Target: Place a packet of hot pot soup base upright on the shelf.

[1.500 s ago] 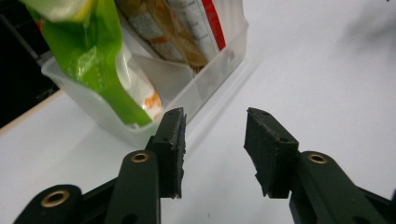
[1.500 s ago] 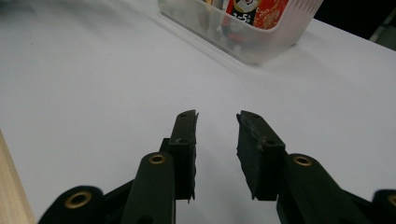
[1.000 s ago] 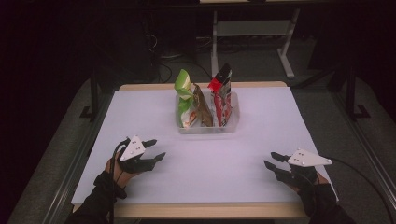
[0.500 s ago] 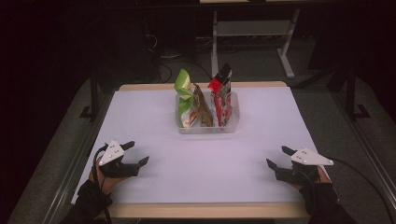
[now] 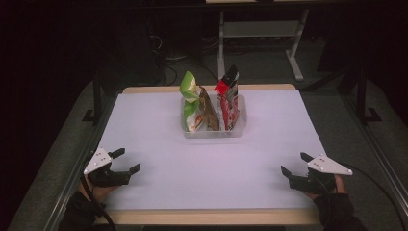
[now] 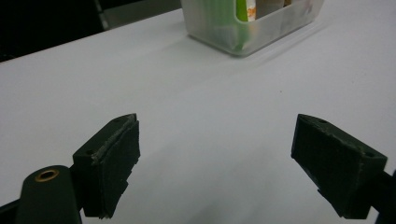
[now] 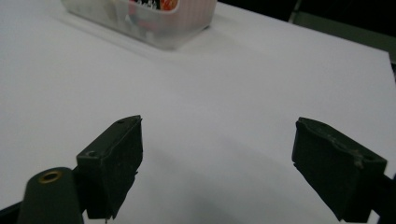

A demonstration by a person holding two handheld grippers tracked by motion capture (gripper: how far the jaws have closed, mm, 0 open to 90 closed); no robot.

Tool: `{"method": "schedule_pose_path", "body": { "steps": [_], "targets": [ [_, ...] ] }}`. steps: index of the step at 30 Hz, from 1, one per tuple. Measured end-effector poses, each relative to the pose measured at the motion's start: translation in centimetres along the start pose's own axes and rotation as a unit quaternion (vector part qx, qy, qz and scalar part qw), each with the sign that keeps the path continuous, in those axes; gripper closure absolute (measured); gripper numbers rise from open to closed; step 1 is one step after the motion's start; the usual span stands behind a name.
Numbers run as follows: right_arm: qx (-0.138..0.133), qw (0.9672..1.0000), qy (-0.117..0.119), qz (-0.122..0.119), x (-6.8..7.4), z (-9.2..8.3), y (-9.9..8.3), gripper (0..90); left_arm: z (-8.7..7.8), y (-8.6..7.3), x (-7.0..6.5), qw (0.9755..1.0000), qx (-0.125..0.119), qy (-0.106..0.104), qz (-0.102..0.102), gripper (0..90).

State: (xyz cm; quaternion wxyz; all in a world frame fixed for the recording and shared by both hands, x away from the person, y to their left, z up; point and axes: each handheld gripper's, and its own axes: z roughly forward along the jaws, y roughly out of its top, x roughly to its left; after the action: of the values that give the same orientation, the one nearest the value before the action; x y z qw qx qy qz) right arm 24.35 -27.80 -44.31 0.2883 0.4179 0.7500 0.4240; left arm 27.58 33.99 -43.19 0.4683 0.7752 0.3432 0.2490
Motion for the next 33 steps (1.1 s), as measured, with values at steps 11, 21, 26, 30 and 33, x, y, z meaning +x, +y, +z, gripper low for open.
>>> {"method": "schedule_pose_path", "body": {
  "steps": [11,21,26,30,33],
  "targets": [
    [-0.026,0.9995,-0.018,-0.003,0.1,-1.1,-1.1,20.9,-1.0,-0.9,0.4,0.9998,-0.004,0.003,-0.018,15.0],
    [-0.023,0.9992,-0.031,-0.013,0.5,-1.3,-1.0,21.6,-0.9,-0.7,0.4,0.9998,-0.017,0.0,-0.014,15.3],
    [-0.02,0.9992,-0.035,-0.009,0.4,-1.4,-1.1,21.6,-0.6,-0.6,0.3,0.9998,-0.015,-0.001,-0.013,15.3],
    [-0.02,0.9992,-0.035,-0.006,0.3,-1.3,-1.2,21.6,-0.5,-0.6,0.3,0.9998,-0.012,-0.001,-0.013,15.3],
    [-0.019,0.9992,-0.033,-0.005,0.2,-1.3,-1.2,21.6,-0.4,-0.5,0.4,0.9998,-0.013,0.001,-0.014,15.3]
  ]
}}
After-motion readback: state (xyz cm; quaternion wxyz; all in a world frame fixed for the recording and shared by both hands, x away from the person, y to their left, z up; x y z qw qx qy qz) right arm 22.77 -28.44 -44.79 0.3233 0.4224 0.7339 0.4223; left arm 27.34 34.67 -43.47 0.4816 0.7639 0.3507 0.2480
